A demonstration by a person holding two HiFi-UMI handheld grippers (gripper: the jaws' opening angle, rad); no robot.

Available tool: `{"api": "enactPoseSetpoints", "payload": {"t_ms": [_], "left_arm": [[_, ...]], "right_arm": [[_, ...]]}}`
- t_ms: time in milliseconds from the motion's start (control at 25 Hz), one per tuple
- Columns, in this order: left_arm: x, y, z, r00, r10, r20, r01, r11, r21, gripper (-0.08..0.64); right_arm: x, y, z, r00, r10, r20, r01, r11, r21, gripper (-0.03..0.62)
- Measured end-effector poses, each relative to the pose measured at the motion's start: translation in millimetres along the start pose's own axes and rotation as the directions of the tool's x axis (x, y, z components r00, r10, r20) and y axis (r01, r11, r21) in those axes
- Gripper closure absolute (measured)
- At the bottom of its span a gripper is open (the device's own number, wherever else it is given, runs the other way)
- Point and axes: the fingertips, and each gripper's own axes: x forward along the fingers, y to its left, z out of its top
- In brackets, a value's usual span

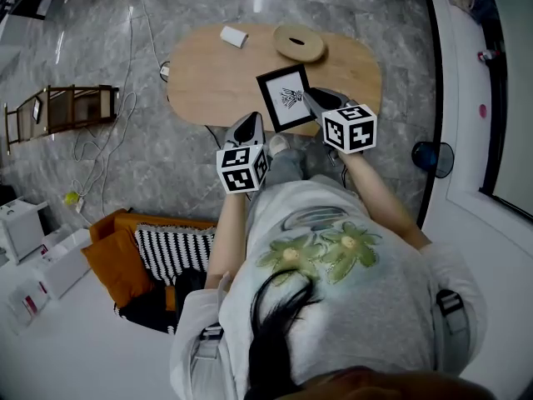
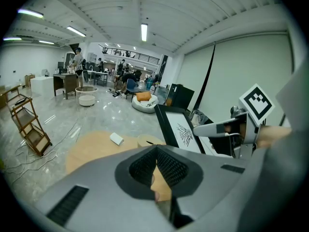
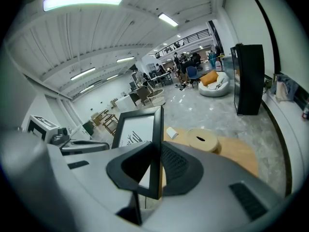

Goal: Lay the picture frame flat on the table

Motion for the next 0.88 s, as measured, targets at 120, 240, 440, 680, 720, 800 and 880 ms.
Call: {"api": "enactPoseSetpoints", "payload": {"t_ms": [120,240,440,680,720,800,880], "left_arm": [[7.3,13.5,7.2,1.000,-0.002,-0.008,0.002,1.000,0.001,0.544],[14.4,24.8,14.5,1.000,-0.007,-0.009,0.007,1.000,0.001,0.543],[22.9,40.6,23.3,1.000,-0.009,-0.009,0.010,1.000,0.006,0.543],[27.5,56.8,22.0,1.000,-0.002,-0.027,0.002,1.000,-0.012,0.544],[28.1,59.9,21.3,1.000,-0.001,-0.030,0.001,1.000,-0.015,0.543],[29.4,66.6,20.4,0.999,0.001,-0.034,-0.002,1.000,-0.023,0.543],[30.3,72.9,19.0,0.999,0.005,-0.038,-0.006,0.999,-0.031,0.543]], "right_arm": [[13.0,1.1,6.6,1.000,-0.002,-0.006,0.002,1.000,0.003,0.525],[25.3,2.2,11.0,1.000,-0.002,-0.014,0.002,1.000,-0.006,0.525],[44.0,4.6,16.0,1.000,-0.003,-0.031,0.003,1.000,-0.013,0.523],[65.8,7.0,17.4,0.998,0.002,-0.056,-0.003,1.000,-0.008,0.523],[69.8,7.5,17.4,0.998,0.002,-0.061,-0.002,1.000,-0.007,0.524],[77.9,8.9,18.3,0.998,0.001,-0.070,-0.001,1.000,-0.008,0.523],[84.7,10.1,18.7,0.997,0.001,-0.079,-0.002,1.000,-0.012,0.523]]}}
